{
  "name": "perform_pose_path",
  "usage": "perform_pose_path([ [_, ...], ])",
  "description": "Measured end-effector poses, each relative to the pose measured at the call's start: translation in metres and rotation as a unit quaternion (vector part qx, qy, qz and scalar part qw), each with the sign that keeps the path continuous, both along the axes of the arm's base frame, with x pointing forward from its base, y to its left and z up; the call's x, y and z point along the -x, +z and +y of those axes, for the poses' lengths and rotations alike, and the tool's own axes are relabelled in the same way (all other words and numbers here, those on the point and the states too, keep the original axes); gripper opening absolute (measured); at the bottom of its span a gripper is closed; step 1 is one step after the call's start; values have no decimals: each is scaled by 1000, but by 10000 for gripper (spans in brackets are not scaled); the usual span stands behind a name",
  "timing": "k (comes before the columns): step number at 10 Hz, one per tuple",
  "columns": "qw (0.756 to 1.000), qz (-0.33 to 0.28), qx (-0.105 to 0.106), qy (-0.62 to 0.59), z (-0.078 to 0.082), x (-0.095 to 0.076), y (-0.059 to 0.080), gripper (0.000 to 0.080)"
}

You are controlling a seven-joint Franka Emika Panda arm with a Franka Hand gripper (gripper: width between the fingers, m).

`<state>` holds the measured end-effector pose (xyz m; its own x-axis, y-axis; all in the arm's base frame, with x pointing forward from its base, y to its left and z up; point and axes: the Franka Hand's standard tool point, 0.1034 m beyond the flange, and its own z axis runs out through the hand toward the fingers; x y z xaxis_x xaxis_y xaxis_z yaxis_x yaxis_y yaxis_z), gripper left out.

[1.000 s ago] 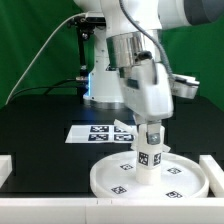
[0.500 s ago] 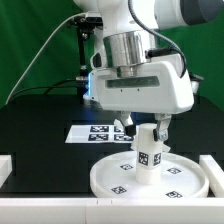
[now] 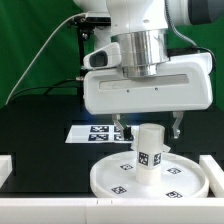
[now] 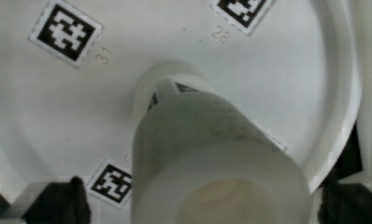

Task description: Assemble round table

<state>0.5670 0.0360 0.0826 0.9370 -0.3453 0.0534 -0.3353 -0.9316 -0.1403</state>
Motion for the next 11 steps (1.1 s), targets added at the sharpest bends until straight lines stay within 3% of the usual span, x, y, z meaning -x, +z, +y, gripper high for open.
perform_pose_path([
  [2,996,-6,18,90,-2,0,0,649],
  [3,984,-9,33,176,2,1,-1,649],
  [5,954,-14,43,298,9,3,-1,649],
  [7,941,-32,59,331,3,1,1,649],
  [8,945,-30,59,321,2,1,1,520],
  [9,950,-29,58,306,2,1,1,520],
  [10,952,-28,58,301,2,1,1,402],
  [11,963,-25,54,262,2,1,1,403],
])
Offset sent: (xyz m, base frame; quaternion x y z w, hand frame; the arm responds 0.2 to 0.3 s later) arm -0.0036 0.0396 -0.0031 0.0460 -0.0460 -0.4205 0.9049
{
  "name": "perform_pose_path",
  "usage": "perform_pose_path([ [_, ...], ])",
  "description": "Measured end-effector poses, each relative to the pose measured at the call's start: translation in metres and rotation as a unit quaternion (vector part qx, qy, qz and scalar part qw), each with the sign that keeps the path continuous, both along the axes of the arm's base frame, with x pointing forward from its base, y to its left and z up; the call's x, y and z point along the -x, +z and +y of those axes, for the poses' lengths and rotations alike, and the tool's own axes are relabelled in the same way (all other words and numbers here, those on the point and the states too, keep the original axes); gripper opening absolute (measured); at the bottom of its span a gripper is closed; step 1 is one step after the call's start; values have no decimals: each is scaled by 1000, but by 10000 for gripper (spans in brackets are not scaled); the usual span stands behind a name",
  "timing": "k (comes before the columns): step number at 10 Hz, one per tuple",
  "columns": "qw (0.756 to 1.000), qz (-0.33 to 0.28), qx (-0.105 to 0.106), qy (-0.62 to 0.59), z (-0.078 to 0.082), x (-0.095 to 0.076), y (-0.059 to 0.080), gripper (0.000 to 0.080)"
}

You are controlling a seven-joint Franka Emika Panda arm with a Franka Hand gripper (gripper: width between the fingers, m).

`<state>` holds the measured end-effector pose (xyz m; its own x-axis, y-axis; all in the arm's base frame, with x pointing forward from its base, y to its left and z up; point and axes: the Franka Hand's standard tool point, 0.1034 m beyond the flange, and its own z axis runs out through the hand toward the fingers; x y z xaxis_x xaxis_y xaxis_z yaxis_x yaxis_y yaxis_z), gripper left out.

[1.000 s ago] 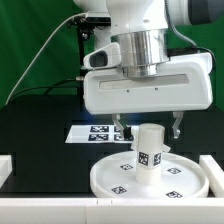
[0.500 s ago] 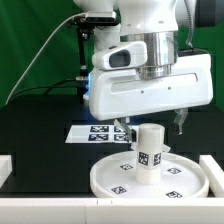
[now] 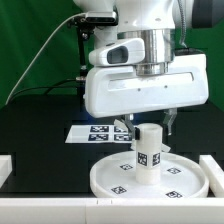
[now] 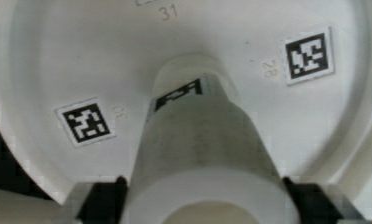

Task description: Assemble round table

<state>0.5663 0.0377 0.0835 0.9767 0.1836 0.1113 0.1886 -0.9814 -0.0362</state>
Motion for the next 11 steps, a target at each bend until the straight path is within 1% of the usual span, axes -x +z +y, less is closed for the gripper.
perform_pose_path([
  [2,997,4,-7,-77,0,0,0,403],
  [3,989,2,-11,-147,-1,-2,0,403],
  [4,974,4,-17,-226,-2,-2,-1,403],
  [6,934,11,-30,-357,-5,-2,-1,404],
  [7,909,16,-37,-416,-6,-1,-1,404],
  [8,867,22,-44,-495,-7,0,-1,406],
  [9,832,30,-50,-552,-8,1,-2,406],
  [10,804,35,-53,-591,-8,1,-2,406],
  [11,754,45,-61,-653,-7,2,-2,406],
])
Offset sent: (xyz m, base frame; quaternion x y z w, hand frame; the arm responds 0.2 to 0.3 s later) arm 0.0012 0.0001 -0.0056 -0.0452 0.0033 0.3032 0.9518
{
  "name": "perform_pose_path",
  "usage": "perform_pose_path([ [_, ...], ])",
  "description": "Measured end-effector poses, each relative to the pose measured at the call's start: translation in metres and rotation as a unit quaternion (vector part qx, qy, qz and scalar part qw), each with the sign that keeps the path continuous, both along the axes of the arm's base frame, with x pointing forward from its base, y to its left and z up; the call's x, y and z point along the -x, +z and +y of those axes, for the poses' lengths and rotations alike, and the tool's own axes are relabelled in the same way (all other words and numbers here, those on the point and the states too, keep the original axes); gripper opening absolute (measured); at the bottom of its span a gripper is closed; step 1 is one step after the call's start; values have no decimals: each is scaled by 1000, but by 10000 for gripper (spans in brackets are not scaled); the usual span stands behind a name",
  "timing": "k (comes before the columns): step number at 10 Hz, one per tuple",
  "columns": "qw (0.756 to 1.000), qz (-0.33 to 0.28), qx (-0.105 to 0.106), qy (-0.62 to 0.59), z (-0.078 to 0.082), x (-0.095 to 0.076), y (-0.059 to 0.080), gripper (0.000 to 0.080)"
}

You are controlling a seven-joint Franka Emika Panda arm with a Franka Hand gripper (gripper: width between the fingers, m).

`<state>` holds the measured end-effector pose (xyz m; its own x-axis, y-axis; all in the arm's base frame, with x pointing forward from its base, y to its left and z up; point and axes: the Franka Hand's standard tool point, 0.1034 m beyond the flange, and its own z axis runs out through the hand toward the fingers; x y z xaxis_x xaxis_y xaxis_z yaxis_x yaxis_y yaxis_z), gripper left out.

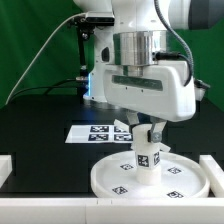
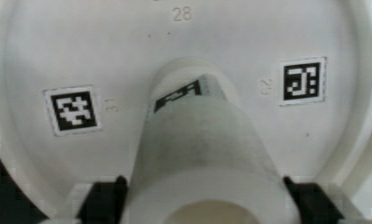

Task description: Assemble round table

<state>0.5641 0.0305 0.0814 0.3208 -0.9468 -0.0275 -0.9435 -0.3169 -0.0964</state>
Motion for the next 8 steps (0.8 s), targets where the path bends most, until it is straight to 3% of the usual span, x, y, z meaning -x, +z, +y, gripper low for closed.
perform_pose_path([
  [2,992,17,-17,-120,5,1,-1,406],
  [5,990,18,-19,-142,6,1,-2,413],
  [6,993,17,-17,-115,6,1,-2,596],
  [8,997,0,-1,81,2,0,-2,638],
])
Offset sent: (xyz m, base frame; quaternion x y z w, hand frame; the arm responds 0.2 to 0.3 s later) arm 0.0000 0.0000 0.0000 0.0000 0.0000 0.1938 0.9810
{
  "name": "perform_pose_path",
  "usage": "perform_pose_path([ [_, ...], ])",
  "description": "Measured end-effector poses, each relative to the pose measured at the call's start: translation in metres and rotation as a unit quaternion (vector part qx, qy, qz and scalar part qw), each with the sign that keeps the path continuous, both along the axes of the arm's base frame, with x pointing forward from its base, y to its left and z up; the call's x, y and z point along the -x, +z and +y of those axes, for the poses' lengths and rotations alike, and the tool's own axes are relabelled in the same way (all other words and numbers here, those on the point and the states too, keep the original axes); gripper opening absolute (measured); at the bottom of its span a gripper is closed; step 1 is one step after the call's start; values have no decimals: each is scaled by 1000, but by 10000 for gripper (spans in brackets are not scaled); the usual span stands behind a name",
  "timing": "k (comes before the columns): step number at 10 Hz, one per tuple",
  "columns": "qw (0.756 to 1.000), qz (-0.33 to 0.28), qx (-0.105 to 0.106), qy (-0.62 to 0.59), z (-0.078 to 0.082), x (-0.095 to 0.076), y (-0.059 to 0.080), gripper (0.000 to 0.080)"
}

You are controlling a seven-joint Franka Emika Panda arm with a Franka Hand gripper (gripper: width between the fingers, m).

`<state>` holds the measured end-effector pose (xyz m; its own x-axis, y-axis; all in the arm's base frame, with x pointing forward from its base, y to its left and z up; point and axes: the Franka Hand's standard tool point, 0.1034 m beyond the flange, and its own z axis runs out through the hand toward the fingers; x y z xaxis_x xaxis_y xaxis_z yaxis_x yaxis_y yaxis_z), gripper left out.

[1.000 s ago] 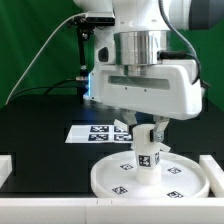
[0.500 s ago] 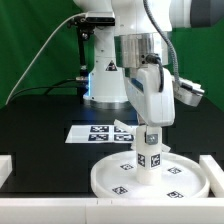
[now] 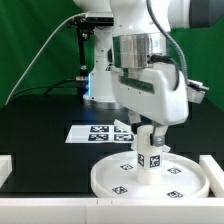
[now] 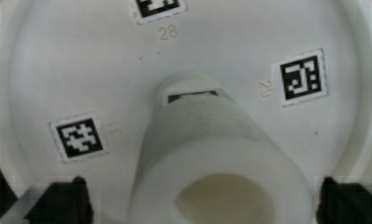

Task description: Assemble round table

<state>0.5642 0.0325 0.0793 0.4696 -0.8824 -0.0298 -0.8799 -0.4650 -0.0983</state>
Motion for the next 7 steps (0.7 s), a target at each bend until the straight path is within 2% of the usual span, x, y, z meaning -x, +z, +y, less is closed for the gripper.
perform_pose_path([
  [1,995,-5,3,99,4,1,-1,647],
  [2,992,-8,6,124,8,2,-2,647],
  [5,973,-15,16,231,5,2,-2,649],
  [6,947,-16,31,321,7,2,-1,649],
  [7,901,-21,46,430,11,0,-1,649],
])
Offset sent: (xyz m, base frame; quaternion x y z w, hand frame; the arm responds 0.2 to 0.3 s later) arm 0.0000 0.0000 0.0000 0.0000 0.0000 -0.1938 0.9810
